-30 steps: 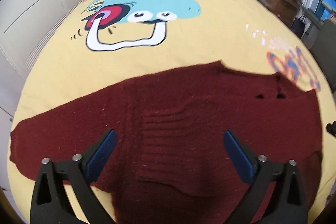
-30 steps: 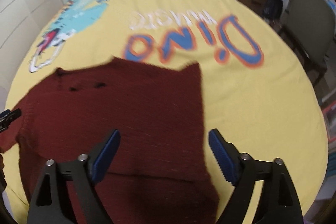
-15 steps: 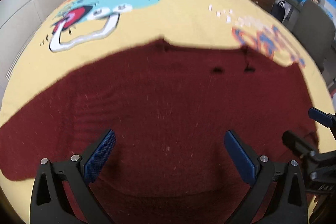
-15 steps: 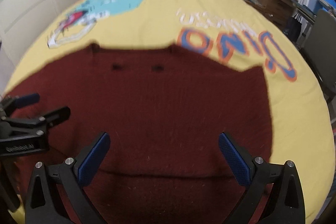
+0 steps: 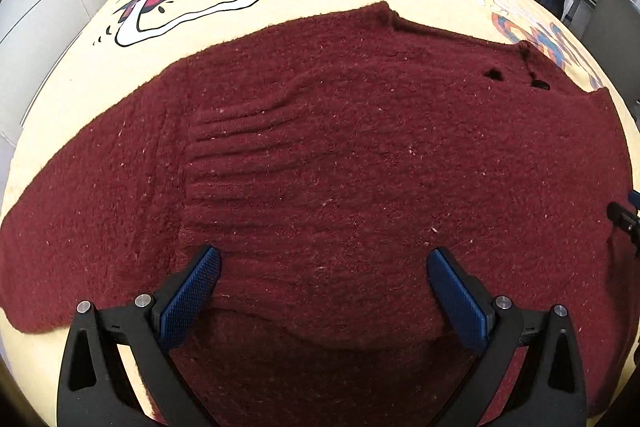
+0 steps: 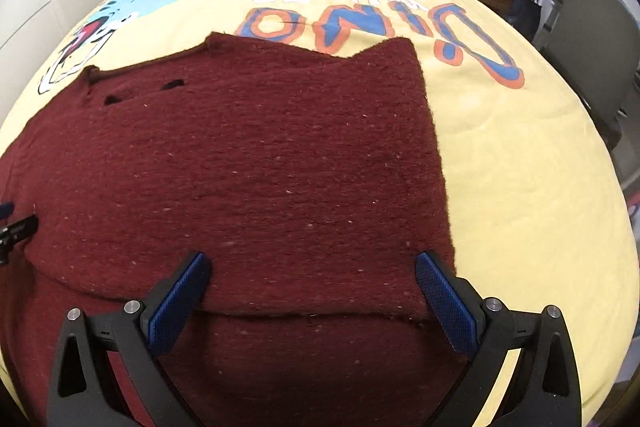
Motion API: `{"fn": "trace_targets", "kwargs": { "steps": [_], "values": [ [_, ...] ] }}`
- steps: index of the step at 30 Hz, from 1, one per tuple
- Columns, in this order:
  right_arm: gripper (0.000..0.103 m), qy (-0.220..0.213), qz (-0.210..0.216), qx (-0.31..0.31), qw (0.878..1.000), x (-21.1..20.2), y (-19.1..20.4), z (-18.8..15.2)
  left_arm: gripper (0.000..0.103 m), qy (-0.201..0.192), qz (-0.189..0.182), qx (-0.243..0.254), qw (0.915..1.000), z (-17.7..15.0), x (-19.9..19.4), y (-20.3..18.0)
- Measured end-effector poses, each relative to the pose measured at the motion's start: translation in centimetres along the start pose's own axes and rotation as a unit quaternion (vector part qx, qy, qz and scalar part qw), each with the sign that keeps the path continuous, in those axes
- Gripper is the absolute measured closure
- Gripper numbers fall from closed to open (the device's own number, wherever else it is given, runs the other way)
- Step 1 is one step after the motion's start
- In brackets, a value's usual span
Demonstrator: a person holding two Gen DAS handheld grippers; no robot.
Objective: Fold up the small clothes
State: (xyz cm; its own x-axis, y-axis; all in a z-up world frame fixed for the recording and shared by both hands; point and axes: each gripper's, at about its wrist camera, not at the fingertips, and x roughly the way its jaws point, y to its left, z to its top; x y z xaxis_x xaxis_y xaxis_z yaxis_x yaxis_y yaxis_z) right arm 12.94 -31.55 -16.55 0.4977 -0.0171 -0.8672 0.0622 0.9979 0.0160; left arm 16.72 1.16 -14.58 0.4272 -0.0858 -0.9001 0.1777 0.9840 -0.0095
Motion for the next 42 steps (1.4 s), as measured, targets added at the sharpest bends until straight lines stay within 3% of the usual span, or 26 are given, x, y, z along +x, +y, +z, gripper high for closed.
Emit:
{"fn": "trace_targets", "kwargs": {
  "steps": [5, 11, 16, 20, 24, 27, 31, 34, 38, 42],
  "values": [
    [0.001, -0.006, -0.006, -0.003, 1.000, 0.4, 0.2, -0.8, 0.001, -0.004, 0.008, -0.004, 1.0000, 0.1, 0.3, -0.2],
    [0.001, 0.016, -0.011, -0.011, 1.000, 0.2, 0.5, -0.2, 0.001, 0.004, -0.007, 0.002, 1.0000, 0.1, 0.0, 0.0],
    [0.001, 0.017, -0.001, -0.021, 1.000, -3.1, 1.2, 0.3, 0.001, 0.013, -0.014, 0.007, 0.9998, 0.3, -1.8, 0.4],
    [0.001, -0.010, 0.007, -0.018, 1.000, -6.7, 1.2, -0.3, 0.001, 0.003, -0.018, -0.035, 0.9992, -0.4, -4.6, 3.3],
    [0.001, -0.021, 0.010, 0.002, 1.000, -9.1, 0.6, -1.6, 0.001, -0.020, 0.019, -0.113, 0.9932, -1.6, -7.6, 8.7],
    [0.001, -0.023, 0.015, 0.019, 0.999, -10.1, 0.1, -2.5, 0.001, -0.030, 0.035, -0.173, 0.9838, -2.8, -9.1, 13.5],
    [0.001, -0.006, -0.002, 0.009, 1.000, -9.8, 0.2, -3.9, 0.001, -0.036, 0.099, -0.239, 0.9654, -4.8, -10.7, 19.9],
    [0.001, 0.005, -0.006, 0.018, 1.000, -9.6, -0.1, -4.7, 0.001, -0.054, 0.097, -0.318, 0.9416, -7.0, -12.0, 24.9],
    [0.001, 0.011, -0.011, 0.017, 1.000, -9.4, -0.1, -5.2, 0.001, -0.044, 0.099, -0.417, 0.9025, -9.6, -11.9, 31.0],
    [0.001, 0.011, -0.016, 0.015, 1.000, -9.4, 0.0, -5.1, 0.001, -0.027, 0.091, -0.475, 0.8749, -11.6, -10.7, 34.5]
  ]
}}
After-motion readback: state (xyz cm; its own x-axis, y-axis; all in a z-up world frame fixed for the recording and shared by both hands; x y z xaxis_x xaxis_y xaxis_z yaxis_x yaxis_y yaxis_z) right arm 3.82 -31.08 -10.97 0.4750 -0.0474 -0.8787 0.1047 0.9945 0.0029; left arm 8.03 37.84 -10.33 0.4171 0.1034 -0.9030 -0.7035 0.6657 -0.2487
